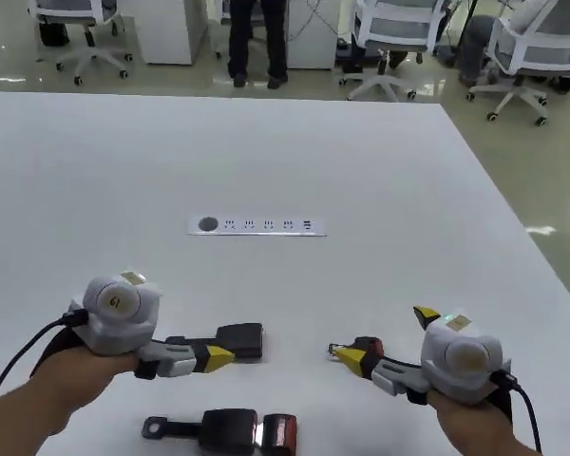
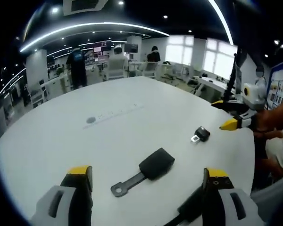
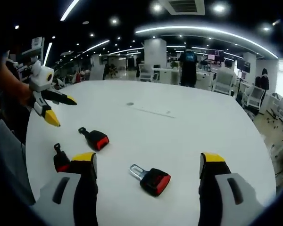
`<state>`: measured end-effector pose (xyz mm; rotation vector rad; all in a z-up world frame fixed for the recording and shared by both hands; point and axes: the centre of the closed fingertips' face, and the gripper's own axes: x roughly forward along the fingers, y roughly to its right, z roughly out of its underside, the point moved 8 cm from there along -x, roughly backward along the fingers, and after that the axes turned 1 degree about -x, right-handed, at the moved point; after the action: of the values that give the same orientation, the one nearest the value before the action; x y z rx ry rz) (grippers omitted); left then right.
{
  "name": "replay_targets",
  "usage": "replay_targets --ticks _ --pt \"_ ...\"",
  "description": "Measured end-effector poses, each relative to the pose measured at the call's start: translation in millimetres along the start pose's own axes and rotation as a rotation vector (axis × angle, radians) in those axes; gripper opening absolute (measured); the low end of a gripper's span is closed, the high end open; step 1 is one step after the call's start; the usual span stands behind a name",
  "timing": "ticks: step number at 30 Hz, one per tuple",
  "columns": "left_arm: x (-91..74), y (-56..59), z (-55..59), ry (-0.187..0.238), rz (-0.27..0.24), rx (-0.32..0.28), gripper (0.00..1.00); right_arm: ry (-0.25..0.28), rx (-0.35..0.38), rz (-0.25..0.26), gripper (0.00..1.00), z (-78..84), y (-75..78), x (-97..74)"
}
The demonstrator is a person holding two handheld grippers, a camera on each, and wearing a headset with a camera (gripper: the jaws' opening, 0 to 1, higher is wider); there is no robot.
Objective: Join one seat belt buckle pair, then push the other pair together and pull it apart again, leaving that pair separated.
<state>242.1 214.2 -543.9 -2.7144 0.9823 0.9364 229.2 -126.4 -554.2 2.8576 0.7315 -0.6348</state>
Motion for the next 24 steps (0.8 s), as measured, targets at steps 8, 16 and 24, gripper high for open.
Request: replay_targets --ticks 8,16,24 --pt "-33.5 3.3 20.4 0.053 -0.045 -0.067 1.00 0.004 -0.046 0.000 0.94 -0.7 -32.1 -22.0" --pt "-70.7 11.2 38.3 0.091 -0.035 -0.058 1.00 0.007 -0.034 0.028 0.99 1.7 -61.6 -44.8" --pt "-100.7 14.4 56.4 0.120 -0.041 -0.054 1.00 0.007 -0.038 0.037 1.00 0.5 -87.2 -66.9"
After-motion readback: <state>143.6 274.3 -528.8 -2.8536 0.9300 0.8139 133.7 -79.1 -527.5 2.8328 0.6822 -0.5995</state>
